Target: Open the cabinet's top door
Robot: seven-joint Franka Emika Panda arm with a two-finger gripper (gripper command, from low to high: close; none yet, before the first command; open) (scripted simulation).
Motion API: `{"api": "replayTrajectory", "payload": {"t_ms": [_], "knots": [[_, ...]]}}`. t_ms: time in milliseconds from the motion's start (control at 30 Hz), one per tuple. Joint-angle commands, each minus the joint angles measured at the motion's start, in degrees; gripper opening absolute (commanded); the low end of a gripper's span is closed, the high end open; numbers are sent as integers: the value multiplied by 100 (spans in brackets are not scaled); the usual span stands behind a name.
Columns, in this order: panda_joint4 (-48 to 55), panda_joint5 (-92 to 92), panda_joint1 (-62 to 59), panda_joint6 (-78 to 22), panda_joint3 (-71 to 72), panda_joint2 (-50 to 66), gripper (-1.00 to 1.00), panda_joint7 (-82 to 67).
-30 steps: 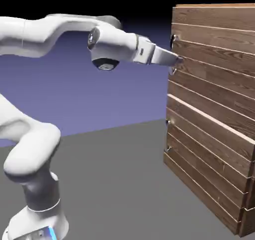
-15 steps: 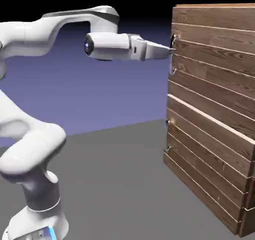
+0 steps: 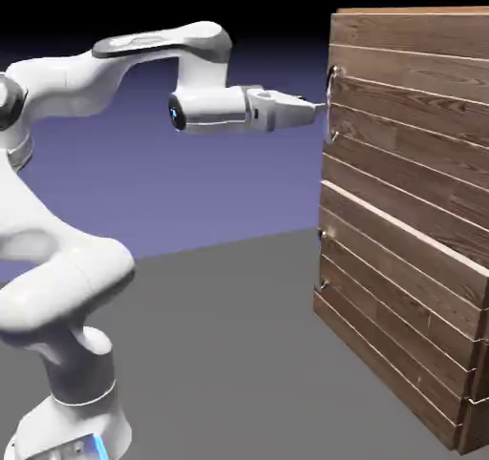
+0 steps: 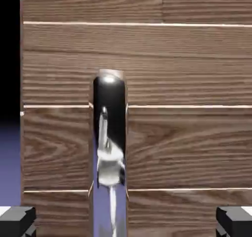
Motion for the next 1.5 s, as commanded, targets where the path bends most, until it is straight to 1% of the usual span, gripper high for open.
{"api": "replayTrajectory", "payload": {"t_ms": [0,133,167,200,233,533,833,1167,1300,1467], "knots": [[152,13,-218,-27,137,61,0,-3],[735,63,-1054,-131,662,296,0,-17],[744,64,-1067,-133,670,300,0,-17],[744,64,-1067,-133,670,300,-100,-17],[744,64,-1067,-133,670,300,-100,-17],[-639,-660,802,-865,-667,356,-100,22],[-1968,-1843,2671,-1511,-2217,-6,-100,408],[-3454,-4076,4541,-2219,-4199,-1112,-100,1370],[-3892,-5073,4937,-2516,-4868,-1645,-100,1854],[-4318,-6319,5117,-3033,-5650,-2306,-100,2461]]}}
